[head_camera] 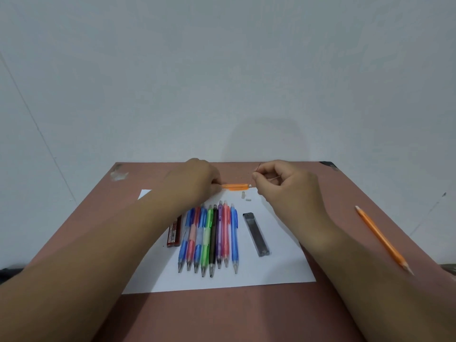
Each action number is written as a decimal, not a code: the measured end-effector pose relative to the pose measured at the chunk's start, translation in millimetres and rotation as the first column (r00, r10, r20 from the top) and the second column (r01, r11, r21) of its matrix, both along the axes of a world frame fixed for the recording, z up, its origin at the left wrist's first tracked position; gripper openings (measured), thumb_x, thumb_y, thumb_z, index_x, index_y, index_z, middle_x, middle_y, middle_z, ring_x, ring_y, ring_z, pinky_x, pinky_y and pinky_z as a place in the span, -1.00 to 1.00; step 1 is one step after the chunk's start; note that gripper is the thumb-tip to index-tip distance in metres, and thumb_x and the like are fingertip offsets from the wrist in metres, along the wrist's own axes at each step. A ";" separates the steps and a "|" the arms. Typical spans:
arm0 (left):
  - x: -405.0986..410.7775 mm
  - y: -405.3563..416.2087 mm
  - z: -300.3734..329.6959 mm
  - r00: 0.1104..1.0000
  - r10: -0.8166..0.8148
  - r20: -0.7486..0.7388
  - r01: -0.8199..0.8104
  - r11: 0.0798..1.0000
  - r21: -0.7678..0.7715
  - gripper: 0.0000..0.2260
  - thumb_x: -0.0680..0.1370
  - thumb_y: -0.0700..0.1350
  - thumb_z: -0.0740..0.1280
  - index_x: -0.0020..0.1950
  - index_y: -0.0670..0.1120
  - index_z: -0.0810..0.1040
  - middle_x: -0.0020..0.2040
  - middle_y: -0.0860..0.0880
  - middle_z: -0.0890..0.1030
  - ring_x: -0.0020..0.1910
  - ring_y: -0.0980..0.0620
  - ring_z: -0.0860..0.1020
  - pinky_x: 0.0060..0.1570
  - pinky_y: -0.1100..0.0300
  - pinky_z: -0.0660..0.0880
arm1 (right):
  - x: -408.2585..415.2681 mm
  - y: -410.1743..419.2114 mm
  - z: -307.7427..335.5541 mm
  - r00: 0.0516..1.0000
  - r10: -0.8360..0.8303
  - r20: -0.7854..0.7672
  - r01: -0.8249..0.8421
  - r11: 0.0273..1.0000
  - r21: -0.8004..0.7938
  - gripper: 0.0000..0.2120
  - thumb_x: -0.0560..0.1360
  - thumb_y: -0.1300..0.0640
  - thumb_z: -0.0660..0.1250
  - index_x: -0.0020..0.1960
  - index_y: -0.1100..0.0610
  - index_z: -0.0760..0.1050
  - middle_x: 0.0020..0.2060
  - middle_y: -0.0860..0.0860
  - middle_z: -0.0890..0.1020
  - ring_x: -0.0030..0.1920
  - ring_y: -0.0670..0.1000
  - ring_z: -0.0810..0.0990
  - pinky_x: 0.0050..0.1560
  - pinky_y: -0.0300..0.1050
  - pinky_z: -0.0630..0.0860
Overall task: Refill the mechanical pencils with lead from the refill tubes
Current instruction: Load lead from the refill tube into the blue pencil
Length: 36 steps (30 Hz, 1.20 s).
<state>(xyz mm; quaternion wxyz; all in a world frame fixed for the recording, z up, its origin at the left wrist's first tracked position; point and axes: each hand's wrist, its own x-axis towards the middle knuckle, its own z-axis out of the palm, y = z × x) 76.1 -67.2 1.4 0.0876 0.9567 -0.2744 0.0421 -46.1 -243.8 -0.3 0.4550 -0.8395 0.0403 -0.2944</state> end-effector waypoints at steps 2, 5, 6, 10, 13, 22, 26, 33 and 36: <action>-1.6 7.3 1.7 0.998 0.024 0.056 -0.023 1.000 -0.009 -0.82 0.59 0.06 0.35 0.16 0.11 0.65 -0.03 0.12 0.63 -0.10 0.13 0.57 -0.04 0.07 0.61 | -1.3 0.7 0.7 1.000 0.007 0.024 -0.007 1.000 -0.012 -0.92 0.54 0.08 0.45 -0.09 -0.10 0.66 -0.29 -0.20 0.68 -0.18 -0.21 0.66 -0.18 -0.36 0.57; -8.8 20.0 7.2 0.989 0.036 0.145 -0.028 0.998 -0.059 -0.79 0.62 0.06 0.32 0.18 0.04 0.64 0.00 0.07 0.63 -0.09 0.09 0.55 -0.04 0.14 0.55 | -3.3 3.9 2.4 0.996 0.026 0.081 -0.028 0.999 0.027 -0.94 0.54 0.11 0.45 -0.07 -0.04 0.68 -0.31 -0.17 0.67 -0.21 -0.17 0.65 -0.20 -0.38 0.54; -12.7 24.6 9.3 0.988 0.040 0.152 -0.029 0.997 -0.074 -0.79 0.62 0.07 0.31 0.18 0.03 0.62 0.03 0.05 0.63 -0.08 0.08 0.55 -0.05 0.17 0.53 | -4.5 5.4 2.9 0.994 0.034 0.108 -0.036 0.999 0.022 -0.93 0.54 0.13 0.45 -0.07 -0.02 0.68 -0.30 -0.17 0.67 -0.21 -0.17 0.65 -0.20 -0.39 0.53; -27.6 37.3 9.3 0.985 0.036 0.168 -0.012 0.989 -0.146 -0.80 0.63 0.08 0.28 0.16 0.02 0.57 0.04 0.05 0.61 -0.07 0.09 0.56 -0.20 0.34 0.41 | -11.6 14.4 4.4 0.961 0.120 0.251 -0.096 0.990 -0.108 -0.91 0.53 0.21 0.47 -0.02 0.05 0.70 -0.25 -0.18 0.69 -0.17 -0.14 0.67 -0.16 -0.35 0.58; -35.1 43.5 1.1 0.973 0.015 0.230 0.030 0.981 -0.192 -0.87 0.61 0.03 0.32 0.11 0.03 0.57 -0.04 0.08 0.64 -0.14 0.10 0.57 -0.14 0.21 0.51 | -15.3 19.1 4.7 0.907 0.201 0.370 -0.128 0.968 -0.214 -0.90 0.51 0.26 0.48 -0.01 0.11 0.71 -0.18 -0.14 0.71 -0.16 -0.10 0.68 -0.15 -0.30 0.60; -35.7 49.9 -7.8 0.898 -0.113 0.424 0.305 0.856 -0.417 -0.91 0.56 -0.03 0.38 0.06 0.09 0.59 -0.16 0.16 0.63 -0.19 0.14 0.60 -0.24 0.05 0.61 | -19.7 28.2 8.1 0.768 0.406 0.496 -0.303 0.912 -0.277 -0.88 0.55 0.25 0.39 0.07 0.13 0.62 -0.05 -0.03 0.71 0.02 -0.07 0.69 0.03 -0.23 0.60; -33.6 45.3 -10.8 0.888 -0.176 0.426 0.378 0.807 -0.455 -0.86 0.55 0.00 0.32 0.07 0.12 0.61 -0.15 0.16 0.65 -0.18 0.12 0.63 -0.23 0.05 0.59 | -23.9 35.5 6.3 0.771 0.457 0.444 -0.423 0.888 -0.181 -0.86 0.59 0.21 0.33 0.10 0.04 0.59 0.01 -0.05 0.71 0.09 0.01 0.70 0.07 -0.11 0.64; -32.4 40.2 -14.8 0.845 -0.239 0.479 0.472 0.753 -0.458 -0.82 0.54 -0.10 0.39 0.11 0.11 0.61 -0.12 0.16 0.66 -0.17 0.10 0.64 -0.22 0.05 0.61 | -23.6 36.5 7.7 0.790 0.431 0.437 -0.415 0.899 -0.136 -0.86 0.60 0.19 0.31 0.11 0.02 0.56 0.00 -0.04 0.71 0.08 0.06 0.71 0.04 0.00 0.66; -31.5 39.9 -16.5 0.852 -0.246 0.463 0.475 0.735 -0.483 -0.79 0.55 -0.06 0.36 0.17 0.12 0.58 -0.07 0.15 0.69 -0.12 0.10 0.67 -0.17 0.04 0.64 | -24.2 35.9 9.1 0.804 0.410 0.431 -0.380 0.911 -0.158 -0.87 0.60 0.20 0.31 0.10 0.03 0.57 -0.02 -0.03 0.71 0.05 0.03 0.71 0.01 -0.05 0.67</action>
